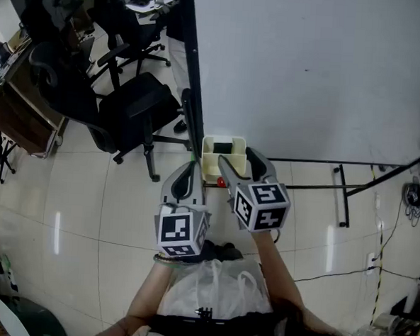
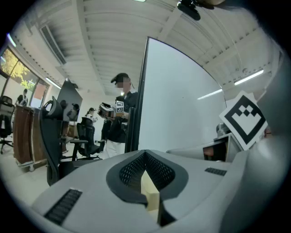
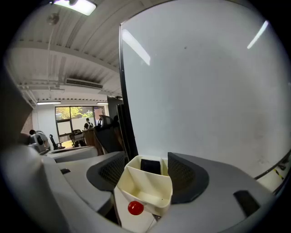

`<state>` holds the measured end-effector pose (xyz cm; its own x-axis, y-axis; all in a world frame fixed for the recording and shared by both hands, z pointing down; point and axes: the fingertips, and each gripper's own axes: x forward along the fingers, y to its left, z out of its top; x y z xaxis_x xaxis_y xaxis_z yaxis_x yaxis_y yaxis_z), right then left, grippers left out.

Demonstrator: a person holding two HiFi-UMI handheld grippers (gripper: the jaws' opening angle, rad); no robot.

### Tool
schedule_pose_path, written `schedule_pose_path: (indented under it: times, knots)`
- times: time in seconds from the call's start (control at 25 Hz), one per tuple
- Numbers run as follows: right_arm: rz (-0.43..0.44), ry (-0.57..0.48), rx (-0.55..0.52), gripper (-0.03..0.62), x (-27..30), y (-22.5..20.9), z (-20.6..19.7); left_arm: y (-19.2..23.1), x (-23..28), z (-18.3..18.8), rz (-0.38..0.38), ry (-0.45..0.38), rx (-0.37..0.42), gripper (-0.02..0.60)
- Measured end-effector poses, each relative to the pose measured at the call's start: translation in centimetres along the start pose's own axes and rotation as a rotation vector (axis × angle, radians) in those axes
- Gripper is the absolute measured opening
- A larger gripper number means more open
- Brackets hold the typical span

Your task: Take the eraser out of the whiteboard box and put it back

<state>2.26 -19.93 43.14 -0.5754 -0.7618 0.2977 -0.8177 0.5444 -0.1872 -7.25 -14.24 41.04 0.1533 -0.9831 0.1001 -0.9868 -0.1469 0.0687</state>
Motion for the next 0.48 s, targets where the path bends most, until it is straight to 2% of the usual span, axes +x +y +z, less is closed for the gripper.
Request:
schedule_pose_path:
  times: [0.12, 0.32, 0.48]
  knots:
    - [-0.024, 0.106, 0.005, 0.328, 2.3, -0.4, -1.0, 1.6, 0.4, 0.2, 0.005, 0.002, 0.002, 0.004]
    - [-0.089, 0.190, -0.033, 0.328, 5.6, -0.5, -1.4, 4.2, 1.2, -0.2, -0.001, 0.023, -0.009, 0.004]
    - [-0.129, 0.288, 0.009, 0.328, 7.2, -0.7, -2.6, 5.1, 2.0, 0.1, -0.039, 0.012, -0.027, 0.003]
